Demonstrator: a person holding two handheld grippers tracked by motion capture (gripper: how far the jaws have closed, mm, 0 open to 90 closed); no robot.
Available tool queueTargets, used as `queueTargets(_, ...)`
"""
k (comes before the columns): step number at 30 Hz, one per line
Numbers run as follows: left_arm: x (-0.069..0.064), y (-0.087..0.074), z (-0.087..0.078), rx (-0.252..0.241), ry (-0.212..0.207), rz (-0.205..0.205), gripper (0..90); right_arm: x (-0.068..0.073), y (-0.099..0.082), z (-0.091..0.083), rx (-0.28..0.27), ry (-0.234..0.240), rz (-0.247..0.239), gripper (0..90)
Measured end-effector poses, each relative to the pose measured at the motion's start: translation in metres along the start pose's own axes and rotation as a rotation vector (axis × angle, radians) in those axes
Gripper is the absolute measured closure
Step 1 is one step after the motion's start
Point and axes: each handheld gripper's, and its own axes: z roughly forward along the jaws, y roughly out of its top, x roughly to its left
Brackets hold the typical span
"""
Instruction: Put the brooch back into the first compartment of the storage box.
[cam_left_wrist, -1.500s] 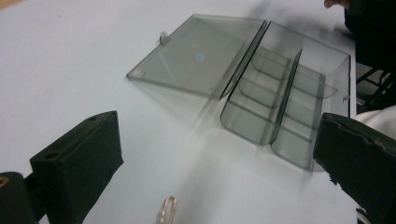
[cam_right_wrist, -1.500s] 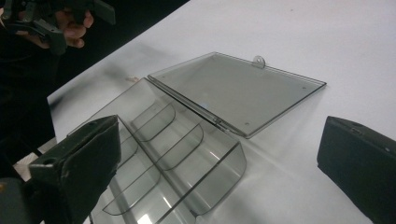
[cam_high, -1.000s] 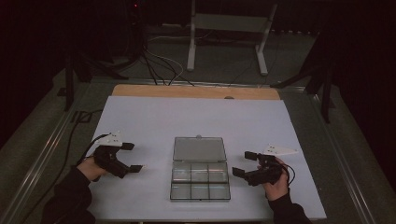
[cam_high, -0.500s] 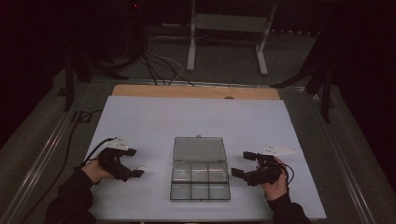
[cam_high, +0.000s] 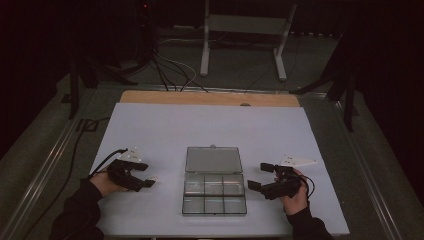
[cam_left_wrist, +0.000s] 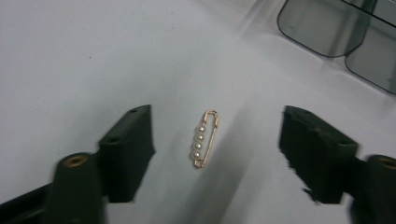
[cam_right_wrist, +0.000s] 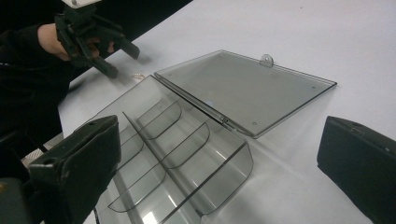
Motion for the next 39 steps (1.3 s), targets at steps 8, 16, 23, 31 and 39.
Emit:
queueTargets(8,0.0,-0.001,0.006,0.027,-0.004,0.024,46.8,0.0,0.0,0.0,0.002,0.001,-0.004,0.0)
queueTargets(16,0.003,-0.002,0.01,0.037,0.02,0.02,61.0,0.0,0.0,0.001,0.006,0.008,-0.003,0.0)
queueTargets(23,0.005,-0.002,0.011,0.028,0.022,0.015,68.4,-0.001,0.0,0.001,0.001,0.01,0.001,0.0)
queueTargets(31,0.005,-0.002,0.015,0.051,0.005,0.009,71.8,-0.002,0.0,0.001,0.003,0.013,0.005,0.0)
queueTargets(39,0.005,-0.002,0.016,0.058,0.003,0.009,80.0,-0.002,-0.001,0.001,0.005,0.014,0.007,0.0)
